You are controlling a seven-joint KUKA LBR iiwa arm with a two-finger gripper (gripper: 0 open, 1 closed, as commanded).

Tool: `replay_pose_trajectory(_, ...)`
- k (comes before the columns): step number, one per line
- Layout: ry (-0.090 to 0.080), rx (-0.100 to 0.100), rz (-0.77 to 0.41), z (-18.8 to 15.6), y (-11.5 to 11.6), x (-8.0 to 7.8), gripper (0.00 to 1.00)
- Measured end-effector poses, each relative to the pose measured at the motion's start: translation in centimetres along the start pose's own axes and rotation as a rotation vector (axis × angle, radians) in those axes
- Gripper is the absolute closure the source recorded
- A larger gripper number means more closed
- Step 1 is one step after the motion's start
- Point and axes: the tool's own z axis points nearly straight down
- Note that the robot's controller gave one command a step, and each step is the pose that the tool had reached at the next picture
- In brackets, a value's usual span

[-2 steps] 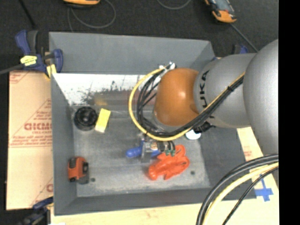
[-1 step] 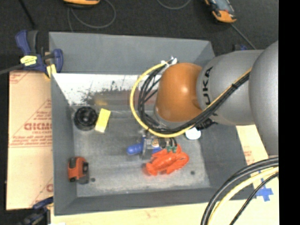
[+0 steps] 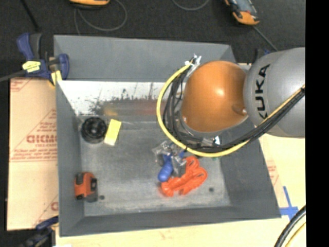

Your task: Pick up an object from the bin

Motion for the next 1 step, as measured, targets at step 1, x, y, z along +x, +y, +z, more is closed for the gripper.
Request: replay_pose_trajectory(1,0.001,-0.001,0.001,0.05,0.04,0.00,1.00)
